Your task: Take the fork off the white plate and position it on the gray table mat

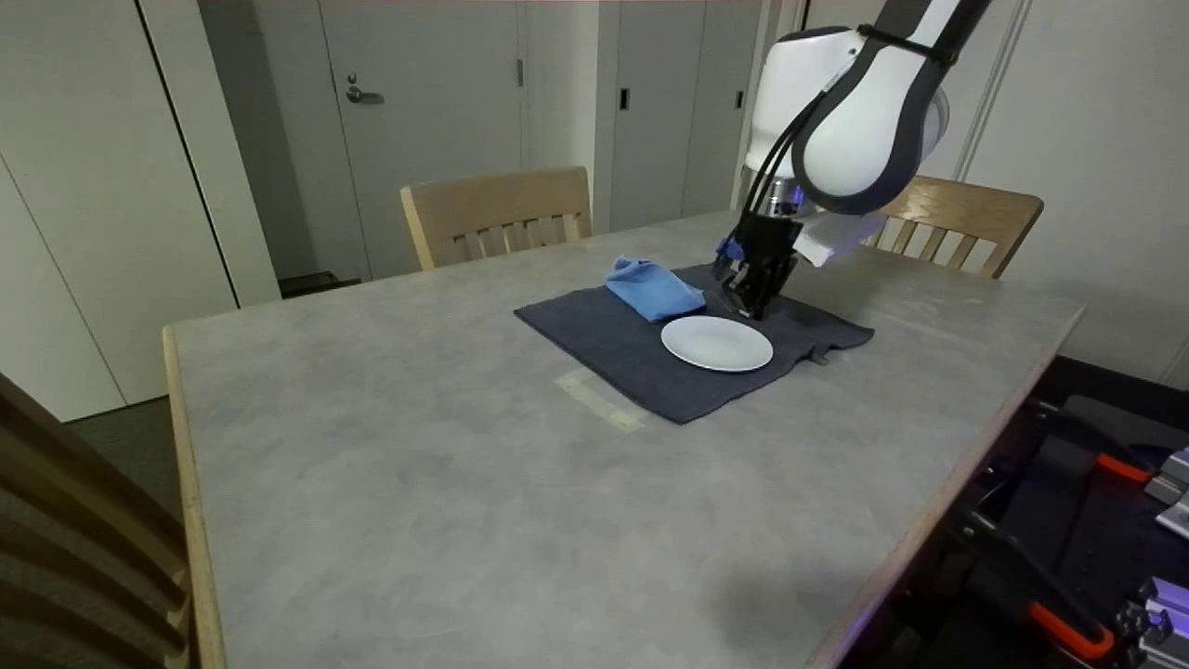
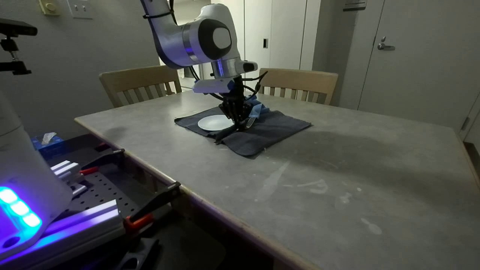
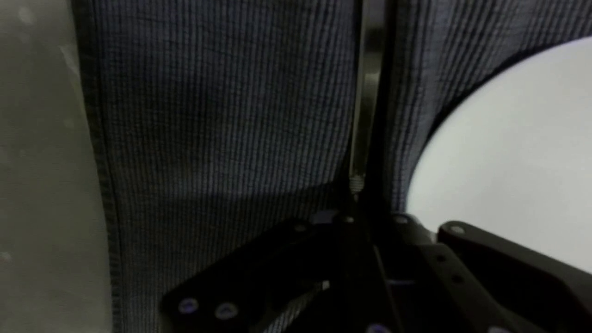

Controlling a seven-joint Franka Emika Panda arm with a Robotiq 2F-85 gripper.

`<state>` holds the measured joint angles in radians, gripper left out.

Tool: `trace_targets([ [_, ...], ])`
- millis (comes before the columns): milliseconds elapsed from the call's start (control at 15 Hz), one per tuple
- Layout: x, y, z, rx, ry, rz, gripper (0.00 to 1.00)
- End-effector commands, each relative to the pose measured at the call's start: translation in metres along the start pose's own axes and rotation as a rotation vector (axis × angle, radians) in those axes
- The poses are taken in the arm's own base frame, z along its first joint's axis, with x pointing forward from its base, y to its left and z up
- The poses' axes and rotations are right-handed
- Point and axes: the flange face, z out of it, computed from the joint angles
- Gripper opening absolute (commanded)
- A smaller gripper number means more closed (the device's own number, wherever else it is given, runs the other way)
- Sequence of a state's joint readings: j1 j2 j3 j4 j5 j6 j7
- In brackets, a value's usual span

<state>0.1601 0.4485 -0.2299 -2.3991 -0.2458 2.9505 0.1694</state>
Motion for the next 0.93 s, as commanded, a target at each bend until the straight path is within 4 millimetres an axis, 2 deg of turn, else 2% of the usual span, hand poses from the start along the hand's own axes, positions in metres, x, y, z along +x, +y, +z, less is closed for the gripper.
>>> trace_targets([
  [0, -0.012, 0.002, 0.020, -0.015, -0.011, -0.063, 0.02],
  [867, -0.001, -0.010, 0.023, -0.020, 0.024, -0.215, 0.02],
])
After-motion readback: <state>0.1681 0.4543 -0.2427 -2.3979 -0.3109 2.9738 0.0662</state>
